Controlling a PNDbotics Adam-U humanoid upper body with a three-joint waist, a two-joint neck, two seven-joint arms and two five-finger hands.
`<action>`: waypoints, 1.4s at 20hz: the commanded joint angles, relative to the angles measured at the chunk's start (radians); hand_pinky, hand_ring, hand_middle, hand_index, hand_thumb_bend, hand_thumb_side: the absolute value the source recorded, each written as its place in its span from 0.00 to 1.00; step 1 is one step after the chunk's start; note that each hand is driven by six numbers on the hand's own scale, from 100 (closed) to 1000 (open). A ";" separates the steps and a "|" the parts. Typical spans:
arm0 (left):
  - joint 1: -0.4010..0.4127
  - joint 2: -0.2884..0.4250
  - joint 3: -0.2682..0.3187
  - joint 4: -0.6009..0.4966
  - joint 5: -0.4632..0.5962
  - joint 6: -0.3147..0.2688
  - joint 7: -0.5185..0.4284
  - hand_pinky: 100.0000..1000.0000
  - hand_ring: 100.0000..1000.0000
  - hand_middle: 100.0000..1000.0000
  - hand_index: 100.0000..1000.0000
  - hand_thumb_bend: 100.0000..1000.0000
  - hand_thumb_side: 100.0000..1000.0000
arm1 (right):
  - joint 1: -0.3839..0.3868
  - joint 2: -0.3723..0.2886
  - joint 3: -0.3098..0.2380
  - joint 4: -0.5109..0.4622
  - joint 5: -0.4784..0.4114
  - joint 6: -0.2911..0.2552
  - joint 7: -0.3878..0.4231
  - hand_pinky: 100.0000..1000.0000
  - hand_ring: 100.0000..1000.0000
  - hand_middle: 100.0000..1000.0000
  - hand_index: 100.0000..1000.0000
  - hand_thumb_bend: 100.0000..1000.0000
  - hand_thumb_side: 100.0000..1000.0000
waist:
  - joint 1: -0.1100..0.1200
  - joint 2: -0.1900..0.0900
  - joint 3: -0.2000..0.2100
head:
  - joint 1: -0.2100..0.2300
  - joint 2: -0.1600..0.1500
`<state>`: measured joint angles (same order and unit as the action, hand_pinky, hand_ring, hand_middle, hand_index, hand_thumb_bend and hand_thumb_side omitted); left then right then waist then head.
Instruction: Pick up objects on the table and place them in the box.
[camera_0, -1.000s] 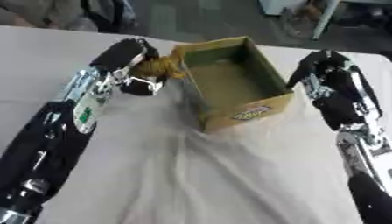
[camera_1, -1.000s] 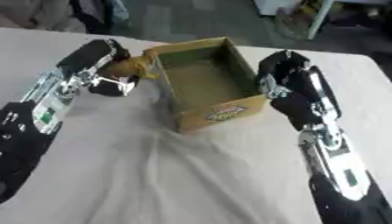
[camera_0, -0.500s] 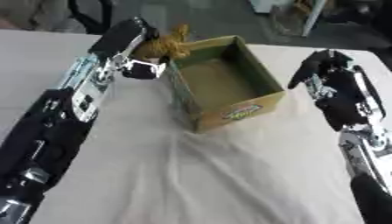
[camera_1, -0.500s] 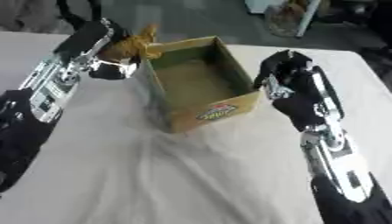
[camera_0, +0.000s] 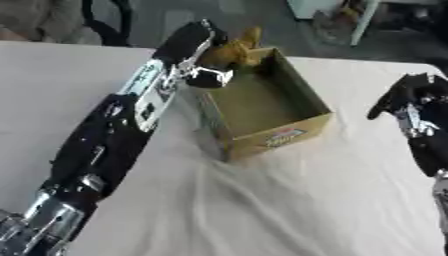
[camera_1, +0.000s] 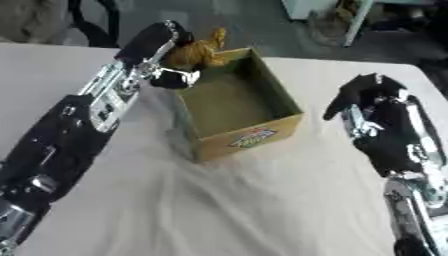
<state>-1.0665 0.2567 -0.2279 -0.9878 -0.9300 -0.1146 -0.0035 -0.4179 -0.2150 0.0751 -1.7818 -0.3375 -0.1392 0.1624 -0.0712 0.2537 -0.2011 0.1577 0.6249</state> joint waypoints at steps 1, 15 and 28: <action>-0.033 0.022 0.014 0.000 -0.022 -0.007 0.016 0.21 0.04 0.03 0.23 0.00 0.07 | -0.027 -0.003 0.006 -0.027 -0.015 0.002 0.012 0.37 0.40 0.38 0.47 0.00 0.00 | 0.006 -0.011 -0.023 | 0.055 -0.030; -0.008 0.028 0.033 0.094 -0.165 -0.034 -0.043 0.45 0.33 0.32 0.49 0.01 0.08 | -0.084 0.004 0.020 -0.044 -0.023 0.006 0.027 0.37 0.40 0.38 0.47 0.00 0.00 | 0.039 0.027 -0.164 | 0.281 -0.087; 0.006 0.024 0.044 0.071 -0.132 -0.066 -0.300 0.79 0.79 0.78 0.83 0.93 0.52 | -0.067 0.002 0.016 -0.040 -0.018 0.008 0.022 0.38 0.40 0.39 0.47 0.00 0.00 | 0.049 0.011 -0.148 | 0.307 -0.060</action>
<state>-1.0440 0.2717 -0.1863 -0.8848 -1.0707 -0.1768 -0.3027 -0.4758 -0.1977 0.0995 -1.8017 -0.3541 -0.1300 0.1859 -0.0198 0.2896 -0.3475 0.4608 0.5589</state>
